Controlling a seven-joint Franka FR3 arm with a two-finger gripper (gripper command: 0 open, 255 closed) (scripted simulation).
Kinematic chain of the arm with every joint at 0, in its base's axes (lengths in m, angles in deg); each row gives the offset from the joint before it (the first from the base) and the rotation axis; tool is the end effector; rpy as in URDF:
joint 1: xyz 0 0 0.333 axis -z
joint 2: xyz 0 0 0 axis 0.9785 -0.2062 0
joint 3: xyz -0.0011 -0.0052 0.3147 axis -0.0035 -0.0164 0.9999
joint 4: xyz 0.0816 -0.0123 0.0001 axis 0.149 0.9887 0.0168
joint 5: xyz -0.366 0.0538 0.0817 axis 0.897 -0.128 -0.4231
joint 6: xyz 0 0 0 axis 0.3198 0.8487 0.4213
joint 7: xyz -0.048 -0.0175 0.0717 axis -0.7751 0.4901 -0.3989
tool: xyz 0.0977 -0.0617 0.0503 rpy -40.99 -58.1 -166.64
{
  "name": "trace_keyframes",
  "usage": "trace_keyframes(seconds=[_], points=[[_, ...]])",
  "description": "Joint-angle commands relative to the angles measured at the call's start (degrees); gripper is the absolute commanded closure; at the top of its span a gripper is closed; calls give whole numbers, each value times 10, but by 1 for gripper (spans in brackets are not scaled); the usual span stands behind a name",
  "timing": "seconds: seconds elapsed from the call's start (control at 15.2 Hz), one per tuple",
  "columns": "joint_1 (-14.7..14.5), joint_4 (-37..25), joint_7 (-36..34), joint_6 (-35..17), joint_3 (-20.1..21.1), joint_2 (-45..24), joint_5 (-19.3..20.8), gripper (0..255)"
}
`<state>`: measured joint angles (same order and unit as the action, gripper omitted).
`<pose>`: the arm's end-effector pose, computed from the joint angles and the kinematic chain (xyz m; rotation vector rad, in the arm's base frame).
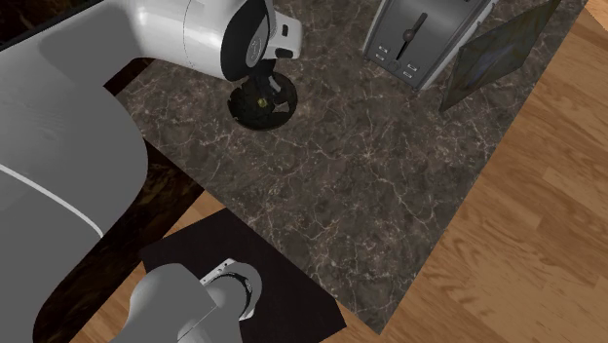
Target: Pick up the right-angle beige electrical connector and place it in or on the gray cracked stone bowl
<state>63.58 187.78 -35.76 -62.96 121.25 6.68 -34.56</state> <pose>0.3180 0.3915 0.4373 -3.0744 -0.3965 0.0386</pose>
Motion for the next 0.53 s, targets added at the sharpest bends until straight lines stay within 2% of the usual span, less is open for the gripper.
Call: trace_keyframes(seconds=[0.0, 0.26, 0.46], points=[[0, 0, 0, 0, 0, 0, 0, 0], [0, 0, 0, 0, 0, 0, 0, 0], [2, -43, 6, 58, -7, 18, -6, 0]])
